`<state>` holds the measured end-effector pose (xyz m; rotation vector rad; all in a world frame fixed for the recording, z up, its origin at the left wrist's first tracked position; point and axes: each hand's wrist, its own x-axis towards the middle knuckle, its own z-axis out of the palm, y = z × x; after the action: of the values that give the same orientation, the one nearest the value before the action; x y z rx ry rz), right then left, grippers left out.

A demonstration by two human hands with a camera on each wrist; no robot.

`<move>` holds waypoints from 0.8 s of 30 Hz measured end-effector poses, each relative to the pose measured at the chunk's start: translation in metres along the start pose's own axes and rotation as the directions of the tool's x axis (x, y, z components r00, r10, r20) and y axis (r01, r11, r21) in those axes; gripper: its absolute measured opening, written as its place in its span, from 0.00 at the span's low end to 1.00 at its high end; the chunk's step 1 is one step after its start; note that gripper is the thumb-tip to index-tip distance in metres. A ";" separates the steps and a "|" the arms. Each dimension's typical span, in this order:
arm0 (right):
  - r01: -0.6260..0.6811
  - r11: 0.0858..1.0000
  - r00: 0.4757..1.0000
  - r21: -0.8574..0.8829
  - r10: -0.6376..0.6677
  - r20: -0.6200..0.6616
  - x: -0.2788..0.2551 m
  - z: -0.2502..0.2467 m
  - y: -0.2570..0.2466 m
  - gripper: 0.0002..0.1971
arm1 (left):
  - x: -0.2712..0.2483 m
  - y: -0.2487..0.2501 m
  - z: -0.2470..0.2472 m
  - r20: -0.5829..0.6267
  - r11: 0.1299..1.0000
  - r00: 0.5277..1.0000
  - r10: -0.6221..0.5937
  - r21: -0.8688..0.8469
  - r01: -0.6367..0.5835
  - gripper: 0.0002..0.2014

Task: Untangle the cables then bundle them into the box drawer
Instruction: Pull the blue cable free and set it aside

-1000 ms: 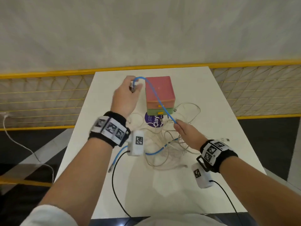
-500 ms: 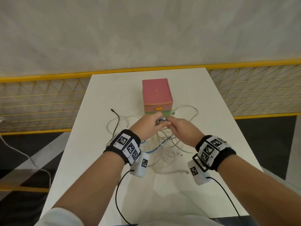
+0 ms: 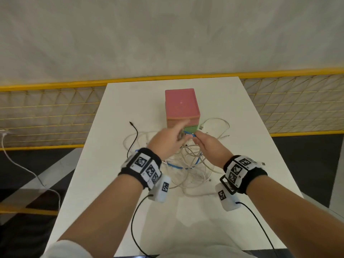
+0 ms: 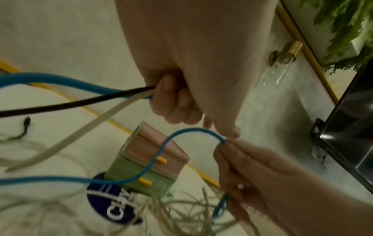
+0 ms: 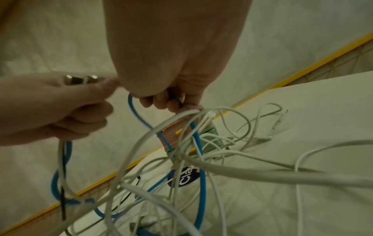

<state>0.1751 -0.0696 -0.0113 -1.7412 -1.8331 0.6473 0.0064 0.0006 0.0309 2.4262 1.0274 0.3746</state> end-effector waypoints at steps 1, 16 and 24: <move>0.028 1.000 1.000 0.000 -0.028 -0.002 0.000 0.001 0.000 0.13 | 0.000 0.000 0.008 0.030 1.000 0.999 0.018 0.023 -0.019 0.17; -0.025 0.999 0.999 0.033 0.025 -0.023 0.002 0.004 0.013 0.12 | 0.008 -0.001 -0.001 0.035 0.997 0.999 -0.033 -0.065 0.035 0.26; 0.013 0.951 0.977 -0.309 0.053 0.205 0.015 -0.010 0.017 0.11 | 0.005 -0.036 -0.019 0.043 0.992 0.994 -0.105 0.071 0.101 0.15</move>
<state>0.1942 -0.0539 -0.0140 -1.9540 -2.1620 0.5977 -0.0200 0.0317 0.0288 2.4186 1.1576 0.2505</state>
